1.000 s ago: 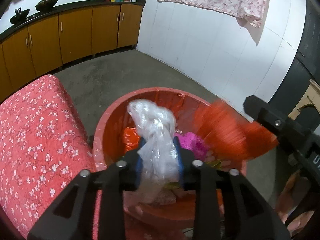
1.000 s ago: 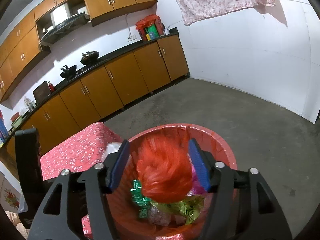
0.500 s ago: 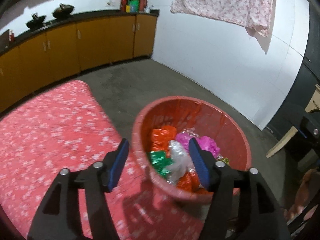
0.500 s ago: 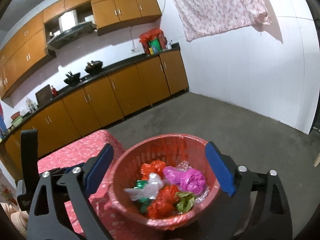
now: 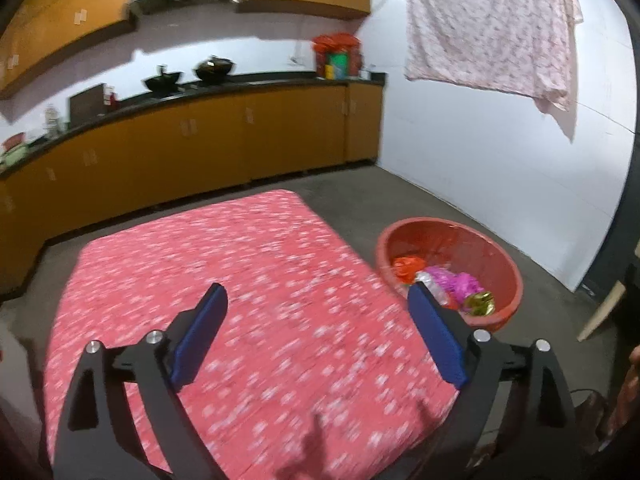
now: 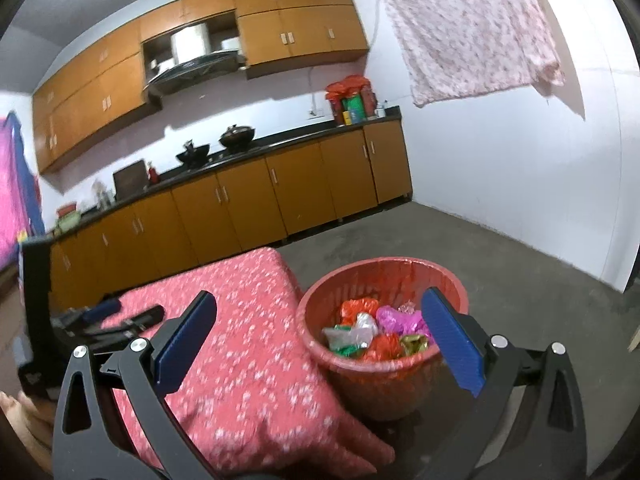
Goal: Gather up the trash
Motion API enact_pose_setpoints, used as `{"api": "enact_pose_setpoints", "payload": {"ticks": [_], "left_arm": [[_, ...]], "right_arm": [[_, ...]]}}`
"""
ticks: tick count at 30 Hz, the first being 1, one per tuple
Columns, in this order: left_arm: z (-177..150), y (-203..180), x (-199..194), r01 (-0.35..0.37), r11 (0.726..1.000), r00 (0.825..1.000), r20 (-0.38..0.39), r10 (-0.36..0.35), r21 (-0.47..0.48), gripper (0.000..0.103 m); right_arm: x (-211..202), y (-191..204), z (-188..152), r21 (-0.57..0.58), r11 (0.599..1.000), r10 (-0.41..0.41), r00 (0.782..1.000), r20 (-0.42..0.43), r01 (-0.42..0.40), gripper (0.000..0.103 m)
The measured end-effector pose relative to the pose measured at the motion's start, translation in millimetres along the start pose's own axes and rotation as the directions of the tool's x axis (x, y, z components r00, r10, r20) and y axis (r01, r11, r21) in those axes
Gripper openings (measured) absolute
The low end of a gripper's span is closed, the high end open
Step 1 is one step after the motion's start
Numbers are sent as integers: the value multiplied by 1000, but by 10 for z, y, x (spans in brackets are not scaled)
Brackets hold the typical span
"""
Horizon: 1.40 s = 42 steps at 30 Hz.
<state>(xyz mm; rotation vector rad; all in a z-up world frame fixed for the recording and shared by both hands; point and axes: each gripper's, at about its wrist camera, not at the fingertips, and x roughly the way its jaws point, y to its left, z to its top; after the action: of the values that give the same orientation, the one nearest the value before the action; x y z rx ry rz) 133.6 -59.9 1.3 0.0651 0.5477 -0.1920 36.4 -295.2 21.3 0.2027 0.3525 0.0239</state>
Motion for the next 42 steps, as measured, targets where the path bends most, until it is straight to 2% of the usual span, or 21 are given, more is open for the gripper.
{"api": "enact_pose_setpoints", "payload": {"ticks": [7,16,20,42], "left_arm": [[-242,188,-554,-88,996,994,55,90,-31,95],[-459,297,-961,-143,988,984,103,148,-54,99],[-544,319,-1007,-158,986,982,98,163,-55,99],[-482,372,-843,-224,970,968,90,232,-92,99]], "right_arm": [[-324,255,-221,-102,995,23,1000,12,-22,101],[-462,456,-448,-122,993,5,1000,0,-5,101],[-426,493,-503,-131,991,-21,1000,-22,18,101],[-212,393,-457,-103,988,-125,991,-52,119,101]]}}
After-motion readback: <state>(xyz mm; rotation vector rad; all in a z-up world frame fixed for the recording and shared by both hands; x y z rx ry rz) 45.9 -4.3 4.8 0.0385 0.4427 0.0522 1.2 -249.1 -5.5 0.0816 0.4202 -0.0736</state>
